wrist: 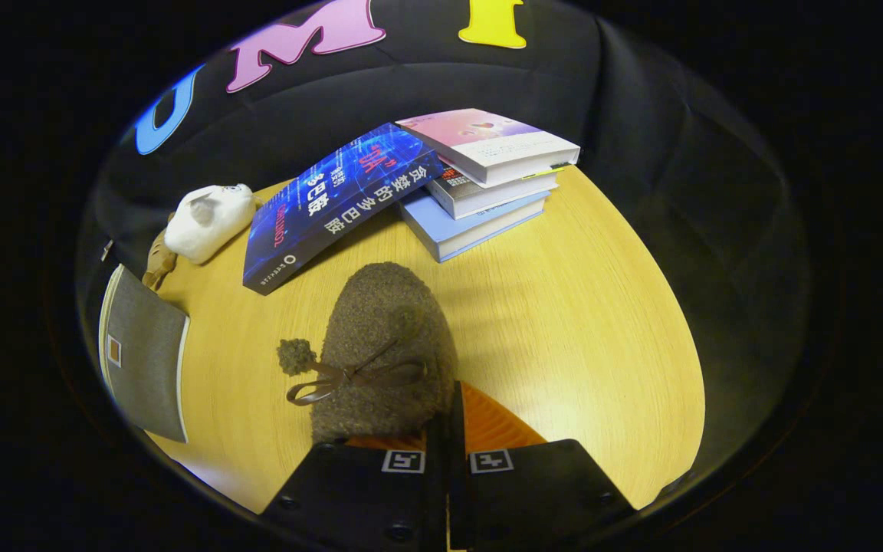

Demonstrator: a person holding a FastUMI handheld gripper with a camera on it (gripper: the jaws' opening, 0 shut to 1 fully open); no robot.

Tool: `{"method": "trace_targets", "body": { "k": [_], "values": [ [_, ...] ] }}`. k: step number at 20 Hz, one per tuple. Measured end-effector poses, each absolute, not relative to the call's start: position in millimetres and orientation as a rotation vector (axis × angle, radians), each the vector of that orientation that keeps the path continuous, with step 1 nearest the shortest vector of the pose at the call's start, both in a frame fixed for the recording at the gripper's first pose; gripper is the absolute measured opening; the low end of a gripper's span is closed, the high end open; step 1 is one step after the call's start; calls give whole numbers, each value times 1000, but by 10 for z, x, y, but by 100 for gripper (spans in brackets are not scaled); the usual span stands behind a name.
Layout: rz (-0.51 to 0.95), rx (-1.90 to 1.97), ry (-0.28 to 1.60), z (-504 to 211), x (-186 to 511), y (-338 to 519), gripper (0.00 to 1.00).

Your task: Open the storage box then place both shoes into the box .Put the left shoe in first, then the right shoe, with the right side of both shoes facing outward in a uniform manner.

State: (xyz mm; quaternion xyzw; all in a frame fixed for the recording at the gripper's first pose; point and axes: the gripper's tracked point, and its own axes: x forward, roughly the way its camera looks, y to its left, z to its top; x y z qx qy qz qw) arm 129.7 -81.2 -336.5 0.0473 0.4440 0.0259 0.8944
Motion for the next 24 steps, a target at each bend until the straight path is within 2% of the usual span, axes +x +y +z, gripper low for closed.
{"method": "trace_targets", "body": {
  "k": [9,15,24],
  "values": [
    [-1,126,878,-2725,1074,-374,7],
    [80,155,785,-2009,913,447,6],
    [241,207,786,-1418,740,2011,7]
  ]
}}
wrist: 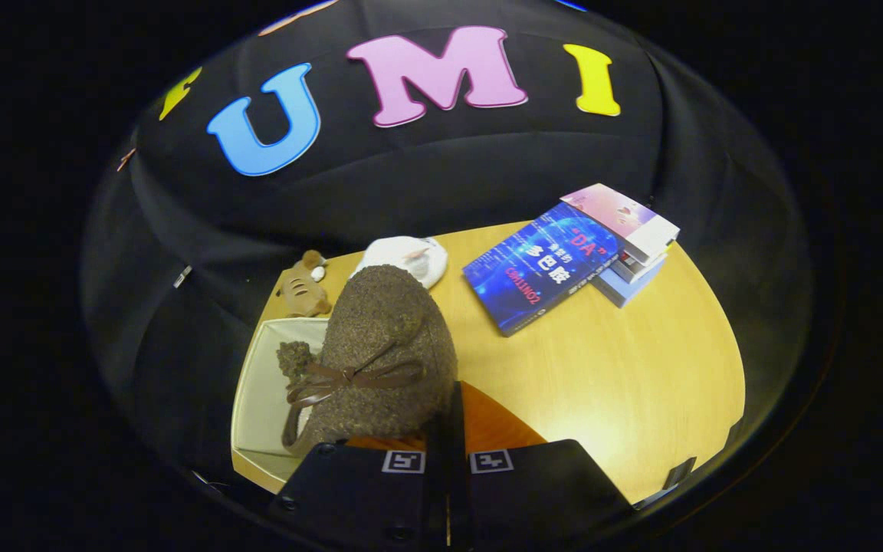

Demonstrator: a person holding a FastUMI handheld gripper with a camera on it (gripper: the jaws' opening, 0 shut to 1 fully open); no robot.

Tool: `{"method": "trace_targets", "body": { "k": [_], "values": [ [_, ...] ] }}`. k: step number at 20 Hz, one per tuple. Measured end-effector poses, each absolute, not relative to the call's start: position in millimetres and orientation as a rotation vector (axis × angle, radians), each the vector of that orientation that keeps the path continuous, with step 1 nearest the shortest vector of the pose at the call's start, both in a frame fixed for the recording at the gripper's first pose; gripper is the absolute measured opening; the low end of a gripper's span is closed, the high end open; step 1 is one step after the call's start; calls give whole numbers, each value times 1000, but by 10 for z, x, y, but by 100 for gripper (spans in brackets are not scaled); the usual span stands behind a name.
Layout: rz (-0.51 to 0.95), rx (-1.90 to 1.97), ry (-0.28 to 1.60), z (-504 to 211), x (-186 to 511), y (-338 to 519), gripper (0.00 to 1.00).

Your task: Open the storage box then place both shoes into the box .Put the left shoe in first, then the right shoe, with the right side of both shoes facing outward in a uniform manner.

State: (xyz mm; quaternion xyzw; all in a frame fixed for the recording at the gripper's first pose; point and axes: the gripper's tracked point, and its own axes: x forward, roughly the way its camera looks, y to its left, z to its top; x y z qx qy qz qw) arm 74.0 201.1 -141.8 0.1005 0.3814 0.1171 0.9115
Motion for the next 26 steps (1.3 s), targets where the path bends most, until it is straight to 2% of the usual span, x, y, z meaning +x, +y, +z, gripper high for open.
{"method": "trace_targets", "body": {
  "k": [10,19,26],
  "values": [
    [300,194,808,-1337,824,3175,7],
    [273,89,905,-1888,602,3554,7],
    [247,-1,921,-2120,552,3715,22]
  ]
}}
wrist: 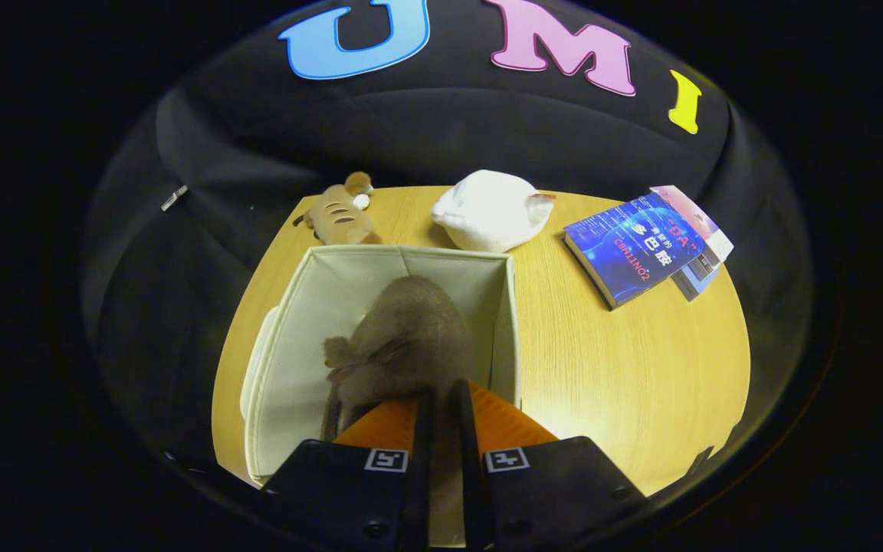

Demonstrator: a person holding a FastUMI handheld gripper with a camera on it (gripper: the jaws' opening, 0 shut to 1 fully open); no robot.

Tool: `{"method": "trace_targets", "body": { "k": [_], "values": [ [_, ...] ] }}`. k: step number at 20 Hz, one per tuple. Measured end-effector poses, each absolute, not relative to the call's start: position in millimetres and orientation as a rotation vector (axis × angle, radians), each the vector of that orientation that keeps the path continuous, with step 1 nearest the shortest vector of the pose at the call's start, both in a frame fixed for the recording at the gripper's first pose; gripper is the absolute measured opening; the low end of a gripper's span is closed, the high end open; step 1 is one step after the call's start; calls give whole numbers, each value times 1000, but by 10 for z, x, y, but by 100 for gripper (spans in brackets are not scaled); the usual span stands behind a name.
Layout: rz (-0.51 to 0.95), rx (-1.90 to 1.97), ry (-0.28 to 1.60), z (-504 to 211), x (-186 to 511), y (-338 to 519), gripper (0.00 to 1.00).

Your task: Open the storage box then place both shoes into the box .Put the left shoe in first, then the right shoe, with the right side of both shoes facing outward in a uniform manner.

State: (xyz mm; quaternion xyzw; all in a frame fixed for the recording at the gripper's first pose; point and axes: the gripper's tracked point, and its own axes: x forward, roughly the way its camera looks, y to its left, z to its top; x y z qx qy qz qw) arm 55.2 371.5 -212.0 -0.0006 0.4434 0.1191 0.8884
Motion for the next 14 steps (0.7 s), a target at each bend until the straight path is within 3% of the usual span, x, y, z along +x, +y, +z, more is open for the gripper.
{"method": "trace_targets", "body": {
  "k": [6,8,14],
  "values": [
    [285,-20,887,-1993,527,3748,22],
    [295,-42,875,-1962,497,3676,27],
    [342,-35,813,-1722,437,3546,73]
  ]
}}
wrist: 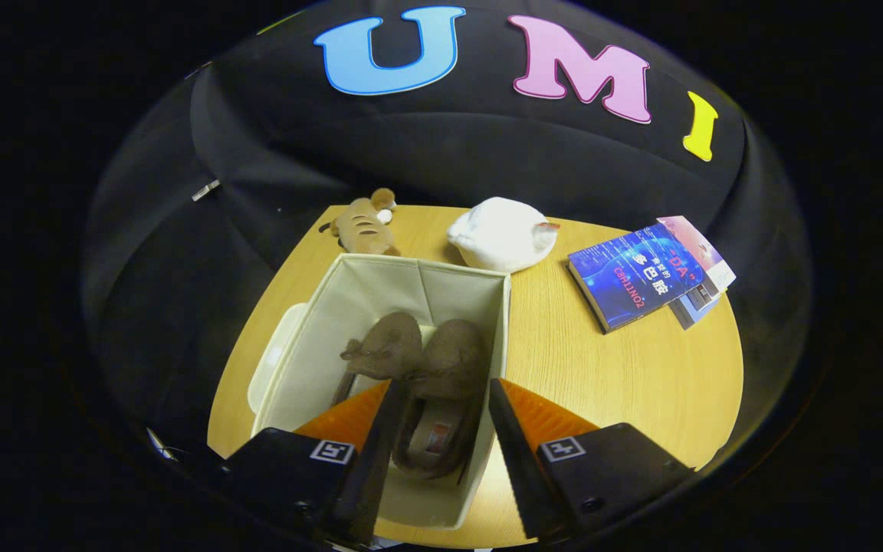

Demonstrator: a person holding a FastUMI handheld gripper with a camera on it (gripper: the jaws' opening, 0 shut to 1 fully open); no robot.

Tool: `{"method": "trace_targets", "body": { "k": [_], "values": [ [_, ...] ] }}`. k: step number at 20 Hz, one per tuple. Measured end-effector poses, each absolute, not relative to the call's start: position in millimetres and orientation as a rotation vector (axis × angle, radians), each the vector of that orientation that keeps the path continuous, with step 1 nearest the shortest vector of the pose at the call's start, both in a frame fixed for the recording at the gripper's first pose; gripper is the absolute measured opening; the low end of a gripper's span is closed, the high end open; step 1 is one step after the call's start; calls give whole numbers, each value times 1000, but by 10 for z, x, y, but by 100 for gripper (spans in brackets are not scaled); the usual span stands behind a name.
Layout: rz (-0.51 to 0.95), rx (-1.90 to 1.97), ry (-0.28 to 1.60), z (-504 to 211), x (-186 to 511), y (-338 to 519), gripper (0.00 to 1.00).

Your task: Open the storage box then place both shoes into the box .Put the left shoe in first, then the right shoe, with the right side of both shoes facing outward in a uniform manner.

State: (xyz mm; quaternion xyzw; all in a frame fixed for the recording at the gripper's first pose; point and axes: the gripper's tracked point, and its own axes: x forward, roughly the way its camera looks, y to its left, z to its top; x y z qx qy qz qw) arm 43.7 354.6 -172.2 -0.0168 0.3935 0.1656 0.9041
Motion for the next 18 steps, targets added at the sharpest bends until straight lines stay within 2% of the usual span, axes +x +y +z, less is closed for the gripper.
{"method": "trace_targets", "body": {
  "k": [1,4,11,18],
  "values": [
    [350,-29,802,-1675,426,3521,76],
    [371,-7,771,-1524,373,3445,98],
    [366,33,676,-1173,331,2983,99],
    [323,39,527,-928,505,2002,99]
  ]
}}
